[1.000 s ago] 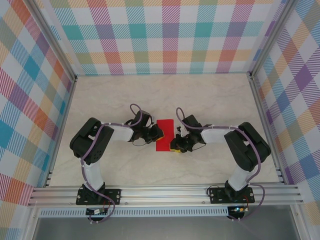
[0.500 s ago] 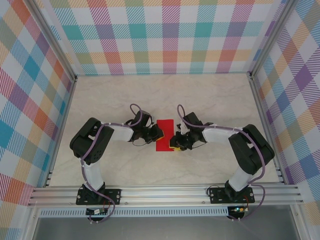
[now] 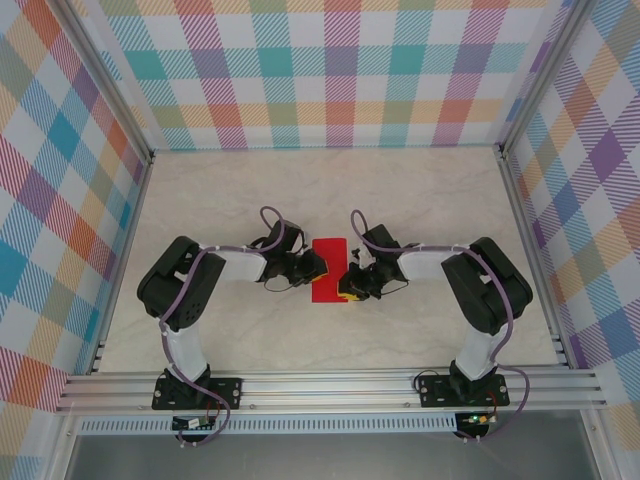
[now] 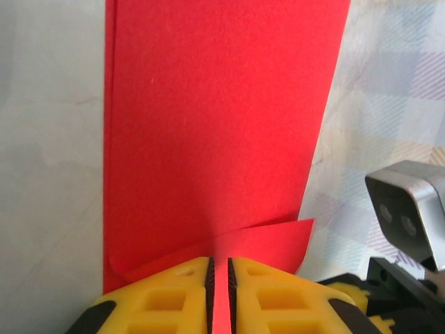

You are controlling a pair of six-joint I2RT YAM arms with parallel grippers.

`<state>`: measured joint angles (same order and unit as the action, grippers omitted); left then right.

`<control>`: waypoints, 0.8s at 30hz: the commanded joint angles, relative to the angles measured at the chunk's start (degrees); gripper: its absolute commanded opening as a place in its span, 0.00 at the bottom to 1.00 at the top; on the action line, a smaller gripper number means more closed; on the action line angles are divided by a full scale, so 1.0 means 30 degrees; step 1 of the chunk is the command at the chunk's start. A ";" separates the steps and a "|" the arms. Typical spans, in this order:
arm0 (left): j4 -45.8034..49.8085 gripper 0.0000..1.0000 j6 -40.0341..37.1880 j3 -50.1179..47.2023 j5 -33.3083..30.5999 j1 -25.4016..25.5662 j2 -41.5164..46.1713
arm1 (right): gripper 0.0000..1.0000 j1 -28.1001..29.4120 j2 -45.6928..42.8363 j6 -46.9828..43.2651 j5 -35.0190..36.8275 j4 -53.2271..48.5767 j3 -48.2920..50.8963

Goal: Fold a paper plane with a square sheet of paper (pick it up from the middle)
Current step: Fold the triangle a second time at the center of the table.

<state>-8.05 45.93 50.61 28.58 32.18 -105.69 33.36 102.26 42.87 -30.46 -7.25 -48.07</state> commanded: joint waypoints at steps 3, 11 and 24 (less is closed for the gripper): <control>0.1967 0.14 -0.0677 0.0406 -0.0094 0.0288 0.1790 | 0.10 0.0158 0.0602 0.0665 0.1245 -0.0254 0.0937; 0.0634 0.00 0.0230 -0.0225 0.0413 0.1106 0.1984 | 0.07 0.0158 0.0572 0.0742 0.1276 -0.0322 0.0780; -0.0877 0.00 0.0689 -0.0753 0.0394 0.1664 0.0352 | 0.08 0.0180 0.0648 0.0709 0.1526 -0.0584 0.0815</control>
<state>-8.38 47.37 49.45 29.10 36.58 -103.22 33.36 102.06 44.60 -30.24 -6.04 -47.46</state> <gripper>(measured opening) 0.046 0.079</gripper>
